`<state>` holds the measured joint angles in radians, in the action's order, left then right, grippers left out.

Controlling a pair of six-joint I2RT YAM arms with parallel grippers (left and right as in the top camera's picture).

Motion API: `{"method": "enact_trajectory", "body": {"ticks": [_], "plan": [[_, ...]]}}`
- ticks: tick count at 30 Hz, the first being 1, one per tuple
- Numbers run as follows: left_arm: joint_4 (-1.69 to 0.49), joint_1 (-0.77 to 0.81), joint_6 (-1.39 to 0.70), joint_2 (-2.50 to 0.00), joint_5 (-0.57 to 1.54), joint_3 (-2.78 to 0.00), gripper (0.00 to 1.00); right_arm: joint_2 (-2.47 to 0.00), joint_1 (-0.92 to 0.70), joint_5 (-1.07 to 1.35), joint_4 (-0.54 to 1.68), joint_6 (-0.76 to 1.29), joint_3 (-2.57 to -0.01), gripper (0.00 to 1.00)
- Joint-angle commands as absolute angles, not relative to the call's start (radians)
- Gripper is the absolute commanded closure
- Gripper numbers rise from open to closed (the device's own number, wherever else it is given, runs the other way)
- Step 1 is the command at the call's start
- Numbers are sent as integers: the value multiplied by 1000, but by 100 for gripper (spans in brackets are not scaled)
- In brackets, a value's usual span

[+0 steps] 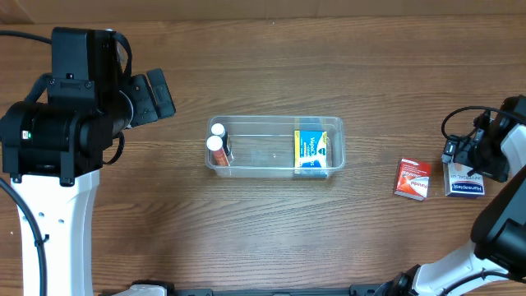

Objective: Pack container
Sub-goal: 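Grasp the white plaster box with the right gripper, then place the plaster box into the container beside the bottles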

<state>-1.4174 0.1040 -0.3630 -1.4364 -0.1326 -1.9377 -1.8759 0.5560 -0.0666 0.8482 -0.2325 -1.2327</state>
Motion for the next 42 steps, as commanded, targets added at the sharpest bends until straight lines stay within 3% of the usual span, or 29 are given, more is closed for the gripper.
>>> {"method": "enact_trajectory", "body": {"ticks": [1, 7, 13, 21, 29, 37, 42], "plan": [[-1414, 98, -344, -1440, -141, -1944, 0, -1908, 558, -39, 847, -232, -1230, 3], [-1414, 98, -344, -1440, -140, -1944, 0, -1934, 558, -39, 848, -232, -1230, 4], [-1414, 98, -344, -1440, -138, -1944, 0, -1934, 558, -39, 841, -232, -1230, 20], [-1414, 98, -344, -1440, -138, -1944, 0, -1917, 556, -39, 842, -228, -1263, 28], [-1414, 98, -344, -1440, -138, -1944, 0, -1823, 524, 7, 1007, -109, -1481, 34], [-1414, 98, -344, -1440, -138, -1944, 0, -1671, 264, 39, 1230, 41, -1673, 31], [-1414, 98, -344, -1440, -138, -1944, 0, -1562, -39, 39, 1251, 181, -1678, 32]]}}
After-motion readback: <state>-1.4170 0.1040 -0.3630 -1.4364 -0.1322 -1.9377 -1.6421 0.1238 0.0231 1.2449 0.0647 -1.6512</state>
